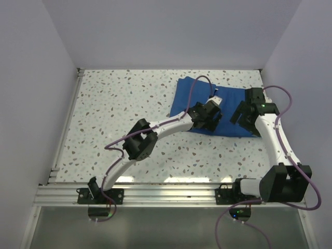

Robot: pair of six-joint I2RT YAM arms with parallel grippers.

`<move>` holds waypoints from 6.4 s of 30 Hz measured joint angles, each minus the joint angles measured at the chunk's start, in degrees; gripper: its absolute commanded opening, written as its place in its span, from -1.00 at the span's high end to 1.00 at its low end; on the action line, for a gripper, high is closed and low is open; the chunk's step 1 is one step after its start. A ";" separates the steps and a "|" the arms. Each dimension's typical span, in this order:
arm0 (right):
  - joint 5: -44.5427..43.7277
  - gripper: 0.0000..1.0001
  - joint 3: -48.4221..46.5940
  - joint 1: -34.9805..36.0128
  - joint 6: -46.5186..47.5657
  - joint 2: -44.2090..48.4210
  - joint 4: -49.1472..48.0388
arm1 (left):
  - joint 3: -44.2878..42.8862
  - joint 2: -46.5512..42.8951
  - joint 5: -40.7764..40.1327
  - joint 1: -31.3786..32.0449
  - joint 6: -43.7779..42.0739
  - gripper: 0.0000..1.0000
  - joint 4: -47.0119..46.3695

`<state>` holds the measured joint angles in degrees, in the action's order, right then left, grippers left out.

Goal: Open and lay out the surgical kit
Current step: Open the surgical kit at the center of the board.

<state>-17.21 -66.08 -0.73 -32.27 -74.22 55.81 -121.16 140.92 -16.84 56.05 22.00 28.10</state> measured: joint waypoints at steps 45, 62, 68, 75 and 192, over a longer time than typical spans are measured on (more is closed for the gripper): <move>6.32 -0.76 2.34 8.37 2.75 -8.28 -4.61 | 69.83 -52.02 2.93 -47.71 14.25 1.00 -10.10; 7.82 -0.84 0.72 8.76 4.15 -9.55 -6.14 | 54.36 -49.05 7.23 -51.17 9.86 -0.99 -9.07; 8.44 -0.84 -1.60 8.79 4.17 -11.17 -7.52 | 31.69 -30.91 30.77 -50.97 5.77 -0.99 -15.15; 9.07 -0.84 -1.99 8.98 4.26 -11.26 -7.06 | 17.35 -12.94 55.91 -48.13 0.48 -0.99 -19.23; 20.04 -0.90 -1.05 9.60 -2.80 5.38 -15.21 | 90.14 -73.57 33.35 14.49 20.55 -0.99 -4.57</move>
<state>2.83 -67.13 8.86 -35.07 -68.84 40.60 -31.03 67.35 16.51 70.54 42.54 23.53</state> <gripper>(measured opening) 0.953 0.767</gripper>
